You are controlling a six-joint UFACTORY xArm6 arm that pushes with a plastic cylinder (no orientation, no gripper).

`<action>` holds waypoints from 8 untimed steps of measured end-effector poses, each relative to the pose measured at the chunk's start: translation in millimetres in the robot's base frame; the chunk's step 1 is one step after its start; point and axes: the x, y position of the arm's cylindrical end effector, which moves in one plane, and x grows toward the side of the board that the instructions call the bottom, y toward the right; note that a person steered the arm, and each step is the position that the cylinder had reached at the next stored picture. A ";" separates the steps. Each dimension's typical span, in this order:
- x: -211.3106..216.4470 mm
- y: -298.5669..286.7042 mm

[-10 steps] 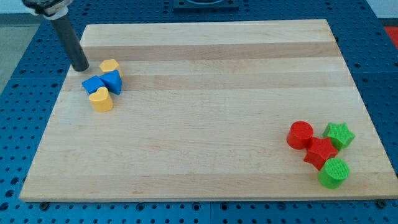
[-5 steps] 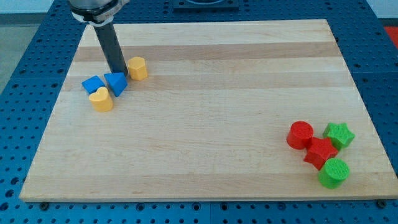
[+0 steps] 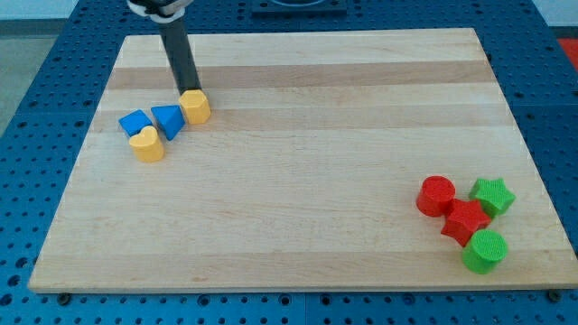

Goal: Slide the yellow hexagon towards the bottom side of the board

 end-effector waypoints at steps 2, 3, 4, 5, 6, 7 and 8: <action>36.4 -2.9; 52.9 -2.9; 38.3 -2.0; 2.8 0.6; 7.5 22.0; 47.6 22.6; 58.7 22.6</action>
